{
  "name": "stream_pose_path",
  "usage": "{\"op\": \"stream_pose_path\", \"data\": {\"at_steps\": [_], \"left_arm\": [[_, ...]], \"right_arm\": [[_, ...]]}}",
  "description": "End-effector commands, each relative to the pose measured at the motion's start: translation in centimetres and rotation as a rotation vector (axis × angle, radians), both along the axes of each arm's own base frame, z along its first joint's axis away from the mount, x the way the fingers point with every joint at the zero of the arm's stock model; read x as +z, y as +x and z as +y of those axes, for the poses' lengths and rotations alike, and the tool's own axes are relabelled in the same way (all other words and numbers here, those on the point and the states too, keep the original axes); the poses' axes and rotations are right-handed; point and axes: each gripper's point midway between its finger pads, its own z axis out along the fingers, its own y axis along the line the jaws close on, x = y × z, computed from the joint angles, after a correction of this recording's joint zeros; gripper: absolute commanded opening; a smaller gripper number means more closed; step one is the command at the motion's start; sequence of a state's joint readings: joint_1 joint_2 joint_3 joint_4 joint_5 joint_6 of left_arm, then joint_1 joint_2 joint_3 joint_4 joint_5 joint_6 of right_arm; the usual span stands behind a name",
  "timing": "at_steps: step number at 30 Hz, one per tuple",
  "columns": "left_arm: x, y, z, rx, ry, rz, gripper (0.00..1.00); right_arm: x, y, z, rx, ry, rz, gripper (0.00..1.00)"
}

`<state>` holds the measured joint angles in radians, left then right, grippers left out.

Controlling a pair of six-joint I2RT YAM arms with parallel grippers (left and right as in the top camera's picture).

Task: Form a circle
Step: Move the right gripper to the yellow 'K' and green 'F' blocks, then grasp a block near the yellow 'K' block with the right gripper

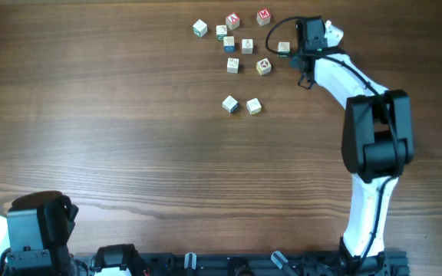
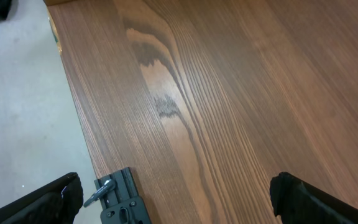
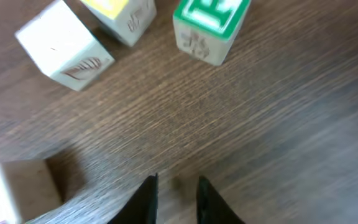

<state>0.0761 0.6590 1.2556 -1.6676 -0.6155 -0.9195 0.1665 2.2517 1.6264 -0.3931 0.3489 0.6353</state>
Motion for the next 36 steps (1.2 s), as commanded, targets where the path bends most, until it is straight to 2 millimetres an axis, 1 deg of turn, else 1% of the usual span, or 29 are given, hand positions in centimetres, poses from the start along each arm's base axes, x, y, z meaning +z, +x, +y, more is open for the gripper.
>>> {"op": "stream_pose_path", "data": {"at_steps": [1,2,4,6,8,9,11,12,14,15,18,19,22,24,25,27,29,32,33,35,36], "left_arm": [[0.0,-0.1,0.1,0.017,-0.002,-0.01,1.0],[0.0,-0.1,0.1,0.017,-0.002,-0.01,1.0],[0.0,-0.1,0.1,0.017,-0.001,-0.01,1.0],[0.0,-0.1,0.1,0.017,-0.001,-0.01,1.0],[0.0,-0.1,0.1,0.017,-0.002,-0.01,1.0],[0.0,-0.1,0.1,0.017,-0.001,-0.01,1.0],[0.0,-0.1,0.1,0.017,-0.002,-0.01,1.0],[0.0,-0.1,0.1,0.017,-0.001,-0.01,1.0],[0.0,-0.1,0.1,0.017,-0.002,-0.01,1.0],[0.0,-0.1,0.1,0.017,-0.001,-0.01,1.0],[0.0,-0.1,0.1,0.017,-0.002,-0.01,1.0],[0.0,-0.1,0.1,0.017,-0.001,-0.01,1.0],[0.0,-0.1,0.1,0.017,-0.001,-0.01,1.0],[0.0,-0.1,0.1,0.017,-0.002,-0.01,1.0],[0.0,-0.1,0.1,0.017,-0.002,-0.01,1.0],[0.0,-0.1,0.1,0.017,-0.002,-0.01,1.0],[0.0,-0.1,0.1,0.017,-0.002,-0.01,1.0],[0.0,-0.1,0.1,0.017,-0.002,-0.01,1.0],[0.0,-0.1,0.1,0.017,-0.001,-0.01,1.0],[0.0,-0.1,0.1,0.017,-0.001,-0.01,1.0],[0.0,-0.1,0.1,0.017,-0.002,-0.01,1.0]], "right_arm": [[7.7,1.6,-0.7,0.023,-0.028,-0.153,0.54],[8.4,1.8,-1.2,0.011,-0.022,-0.175,0.67],[8.7,2.3,-2.7,-0.049,0.005,-0.208,0.74],[8.4,2.7,-4.0,-0.08,0.01,-0.222,0.76],[7.8,3.3,-5.7,-0.105,0.008,-0.238,0.78],[7.3,4.3,-6.3,-0.032,0.005,-0.245,0.79],[6.7,5.9,-5.4,0.183,0.017,-0.259,0.79],[6.2,6.4,-4.9,0.294,0.028,-0.266,0.82],[5.0,6.5,-4.7,0.458,0.067,-0.269,0.84],[4.5,6.4,-4.6,0.51,0.092,-0.268,0.85],[3.3,6.2,-5.2,0.557,0.093,-0.256,0.88],[2.6,6.1,-5.1,0.58,0.083,-0.243,0.88],[1.7,5.5,-4.1,0.658,0.064,-0.211,0.89],[1.1,5.4,-4.1,0.682,0.034,-0.196,0.89],[0.9,5.4,-4.3,0.683,0.021,-0.189,0.88],[-0.7,5.6,-5.7,0.635,-0.04,-0.152,0.89],[-1.5,5.7,-6.4,0.618,-0.079,-0.139,0.88],[-2.0,6.0,-6.4,0.618,-0.084,-0.15,0.88],[-1.9,6.2,-6.5,0.617,-0.087,-0.159,0.88],[-1.6,6.6,-6.5,0.617,-0.098,-0.182,0.73],[-1.3,6.8,-6.5,0.617,-0.103,-0.193,0.69]]}}
